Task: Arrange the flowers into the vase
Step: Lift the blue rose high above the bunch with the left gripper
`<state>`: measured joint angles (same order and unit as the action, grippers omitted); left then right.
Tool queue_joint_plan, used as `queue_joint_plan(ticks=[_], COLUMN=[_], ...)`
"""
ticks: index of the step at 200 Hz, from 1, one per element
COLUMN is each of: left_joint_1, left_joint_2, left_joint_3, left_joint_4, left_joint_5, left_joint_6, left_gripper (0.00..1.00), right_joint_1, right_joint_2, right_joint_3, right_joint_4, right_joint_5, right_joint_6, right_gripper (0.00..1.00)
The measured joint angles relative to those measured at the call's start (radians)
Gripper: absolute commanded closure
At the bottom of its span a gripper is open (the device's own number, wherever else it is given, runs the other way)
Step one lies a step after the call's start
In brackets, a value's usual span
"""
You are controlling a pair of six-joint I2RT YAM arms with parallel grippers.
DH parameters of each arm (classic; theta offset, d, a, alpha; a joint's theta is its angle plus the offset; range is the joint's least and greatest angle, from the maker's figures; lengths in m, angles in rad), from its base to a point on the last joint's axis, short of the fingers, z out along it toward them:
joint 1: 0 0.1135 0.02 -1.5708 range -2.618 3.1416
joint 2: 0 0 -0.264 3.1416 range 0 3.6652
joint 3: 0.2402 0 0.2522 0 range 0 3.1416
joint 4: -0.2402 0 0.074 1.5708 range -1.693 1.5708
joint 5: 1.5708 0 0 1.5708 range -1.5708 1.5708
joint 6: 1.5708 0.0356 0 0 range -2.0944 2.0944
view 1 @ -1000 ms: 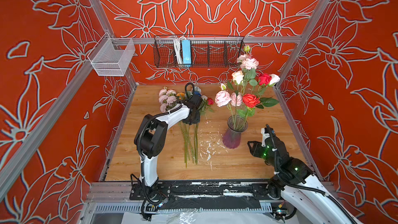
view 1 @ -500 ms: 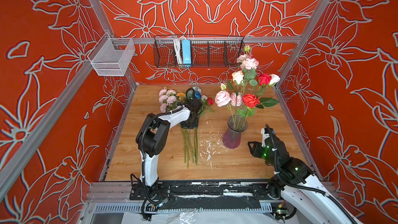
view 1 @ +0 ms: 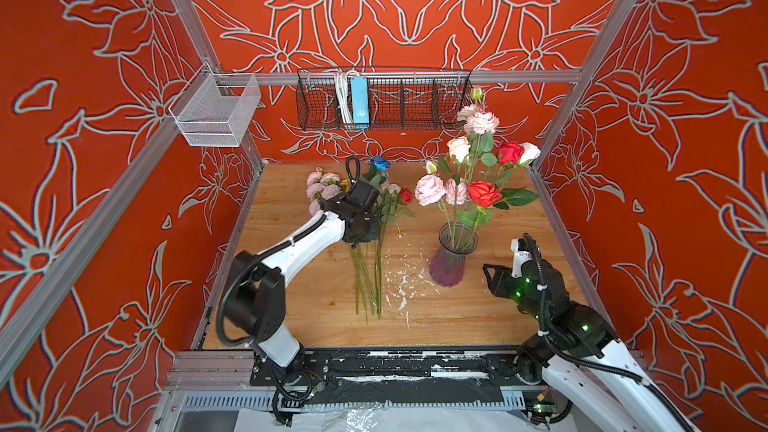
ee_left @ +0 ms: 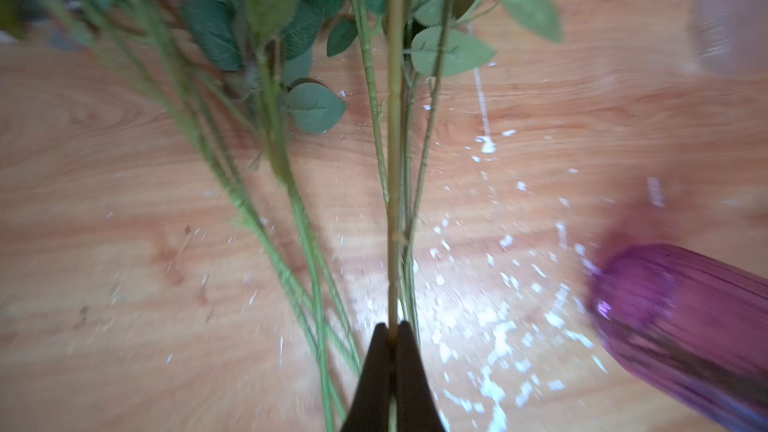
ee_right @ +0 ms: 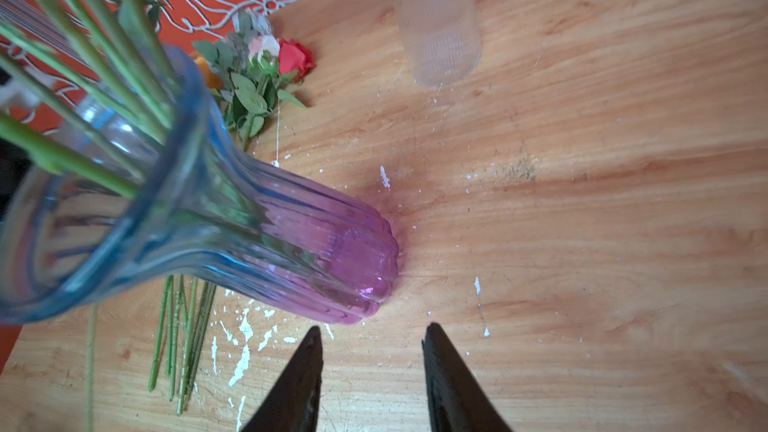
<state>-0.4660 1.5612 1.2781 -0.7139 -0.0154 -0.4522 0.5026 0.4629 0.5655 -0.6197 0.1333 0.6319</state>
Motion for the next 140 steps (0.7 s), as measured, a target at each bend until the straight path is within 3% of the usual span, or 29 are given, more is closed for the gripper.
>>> queue_joint_plan(ticks=[49,105,140], left_joint_1=[0.000,-0.003,-0.025], left_joint_2=[-0.237,-0.705,-0.780], left_joint_3=[-0.156,-0.461,-0.455], left_joint_4=[0.027,0.299,0.451], left_joint_5=[0.026,0.125,0.195], left_joint_6=[-0.019,0.003,0.019], left_gripper=[1.00,1.00,1.00], right_joint_1=[0.000,0.000,0.000], right_joint_2=[-0.005,-0.027,-0.069], right_joint_3=[0.052,0.098,0.116], right_joint_4=[-0.004,-0.007,0.035], right_joint_5=[0.016,-0.050,-0.156], right_joint_6=[-0.030,-0.078,-0.125], right_gripper=[0.58,0.50,0.44])
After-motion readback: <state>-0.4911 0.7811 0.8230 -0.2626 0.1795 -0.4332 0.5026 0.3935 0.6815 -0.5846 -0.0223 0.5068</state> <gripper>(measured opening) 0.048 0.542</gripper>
